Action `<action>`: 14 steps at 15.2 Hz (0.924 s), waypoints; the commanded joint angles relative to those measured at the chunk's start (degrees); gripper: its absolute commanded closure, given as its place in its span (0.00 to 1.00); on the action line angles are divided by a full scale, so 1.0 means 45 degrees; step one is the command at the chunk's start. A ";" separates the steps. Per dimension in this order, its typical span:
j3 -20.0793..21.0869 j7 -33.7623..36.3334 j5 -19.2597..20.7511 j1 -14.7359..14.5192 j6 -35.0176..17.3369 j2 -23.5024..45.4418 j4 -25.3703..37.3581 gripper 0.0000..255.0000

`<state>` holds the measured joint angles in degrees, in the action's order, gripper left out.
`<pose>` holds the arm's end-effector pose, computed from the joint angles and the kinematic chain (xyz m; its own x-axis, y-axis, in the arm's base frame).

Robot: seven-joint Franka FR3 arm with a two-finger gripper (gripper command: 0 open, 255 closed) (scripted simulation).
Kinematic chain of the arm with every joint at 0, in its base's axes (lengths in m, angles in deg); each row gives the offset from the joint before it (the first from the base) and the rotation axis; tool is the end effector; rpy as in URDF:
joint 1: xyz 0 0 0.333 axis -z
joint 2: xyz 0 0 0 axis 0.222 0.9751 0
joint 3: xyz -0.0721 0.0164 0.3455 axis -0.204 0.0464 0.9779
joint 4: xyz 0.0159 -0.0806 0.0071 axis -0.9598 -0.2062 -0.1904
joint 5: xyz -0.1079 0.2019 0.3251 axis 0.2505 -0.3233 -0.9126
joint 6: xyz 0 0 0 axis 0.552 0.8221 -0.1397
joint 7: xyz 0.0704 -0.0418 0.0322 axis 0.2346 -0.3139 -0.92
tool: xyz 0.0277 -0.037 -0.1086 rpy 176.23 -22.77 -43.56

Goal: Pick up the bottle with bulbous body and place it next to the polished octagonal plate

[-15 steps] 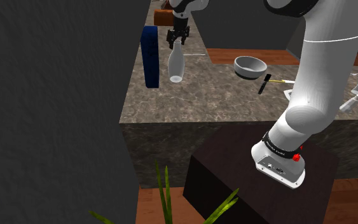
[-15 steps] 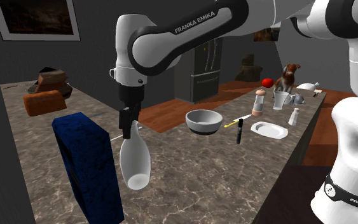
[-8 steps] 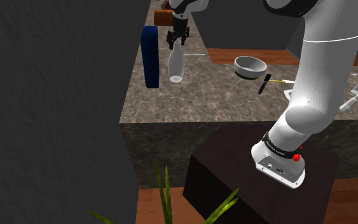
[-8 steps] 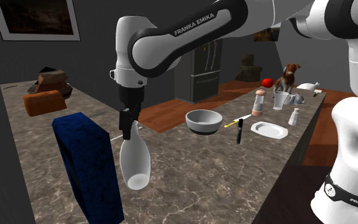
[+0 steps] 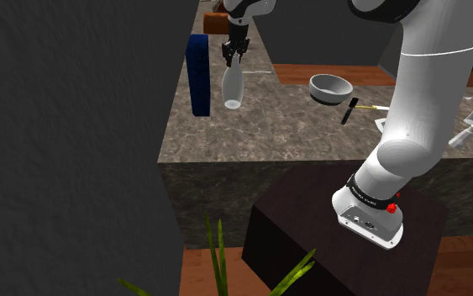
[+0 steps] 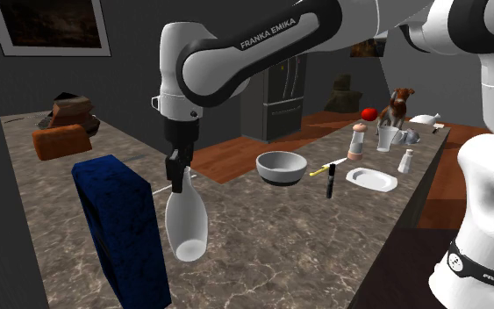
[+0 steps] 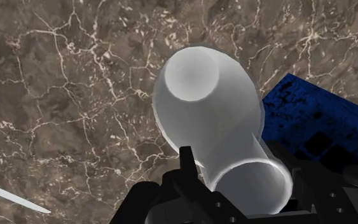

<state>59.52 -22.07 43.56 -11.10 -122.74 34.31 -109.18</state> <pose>0.6941 -0.0809 0.4346 0.9923 0.0163 0.1224 0.0170 -0.9998 -0.0050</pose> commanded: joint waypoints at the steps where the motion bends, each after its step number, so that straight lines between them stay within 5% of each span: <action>1: 0.0000 0.0000 0.0000 0.0000 0.0000 0.0000 0.0000 1.00; 14: -0.0038 0.0095 0.0089 0.0008 0.1874 -0.0408 0.1471 1.00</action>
<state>59.39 -21.62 43.93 -11.11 -115.05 32.77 -103.02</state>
